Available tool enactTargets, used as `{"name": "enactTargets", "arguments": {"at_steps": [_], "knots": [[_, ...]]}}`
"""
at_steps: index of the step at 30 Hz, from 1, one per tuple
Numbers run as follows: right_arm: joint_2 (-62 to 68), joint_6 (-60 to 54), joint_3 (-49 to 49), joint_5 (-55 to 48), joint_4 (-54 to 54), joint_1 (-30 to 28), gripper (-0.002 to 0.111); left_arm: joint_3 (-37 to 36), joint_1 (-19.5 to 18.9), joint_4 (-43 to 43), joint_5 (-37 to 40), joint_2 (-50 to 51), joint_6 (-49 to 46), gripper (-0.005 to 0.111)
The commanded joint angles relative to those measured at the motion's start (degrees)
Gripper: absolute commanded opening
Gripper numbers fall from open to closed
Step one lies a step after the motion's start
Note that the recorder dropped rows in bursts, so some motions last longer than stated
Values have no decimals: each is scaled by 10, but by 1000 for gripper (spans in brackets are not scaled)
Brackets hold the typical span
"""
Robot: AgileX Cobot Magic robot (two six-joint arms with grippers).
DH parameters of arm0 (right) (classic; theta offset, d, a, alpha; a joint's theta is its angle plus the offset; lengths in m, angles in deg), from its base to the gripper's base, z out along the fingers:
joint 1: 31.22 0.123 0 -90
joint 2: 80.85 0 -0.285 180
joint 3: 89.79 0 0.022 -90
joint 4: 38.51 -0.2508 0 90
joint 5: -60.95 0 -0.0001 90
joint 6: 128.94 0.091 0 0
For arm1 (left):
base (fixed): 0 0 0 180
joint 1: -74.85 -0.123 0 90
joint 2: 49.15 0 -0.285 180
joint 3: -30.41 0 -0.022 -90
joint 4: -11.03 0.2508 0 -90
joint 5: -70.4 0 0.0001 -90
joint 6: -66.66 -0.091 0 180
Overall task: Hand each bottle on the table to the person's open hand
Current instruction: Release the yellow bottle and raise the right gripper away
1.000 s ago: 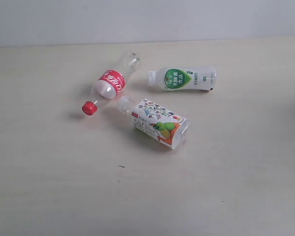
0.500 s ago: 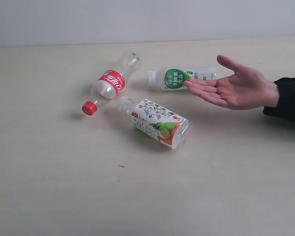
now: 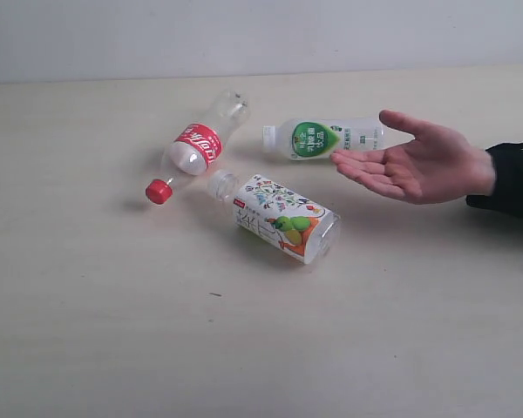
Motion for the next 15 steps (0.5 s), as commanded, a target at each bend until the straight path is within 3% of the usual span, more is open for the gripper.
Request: {"name": "enactTargets", "arguments": {"at_steps": [1,8,15], "knots": [[-1,32,-3,44,-1,-2,0,0,0,0,-1,-5,1,0],[37,26,7,84,-2,-2,0,0,0,0,-1,-5,1,0],[195,4,126,82,2,-2,0,0,0,0,-1,-5,1,0]]}}
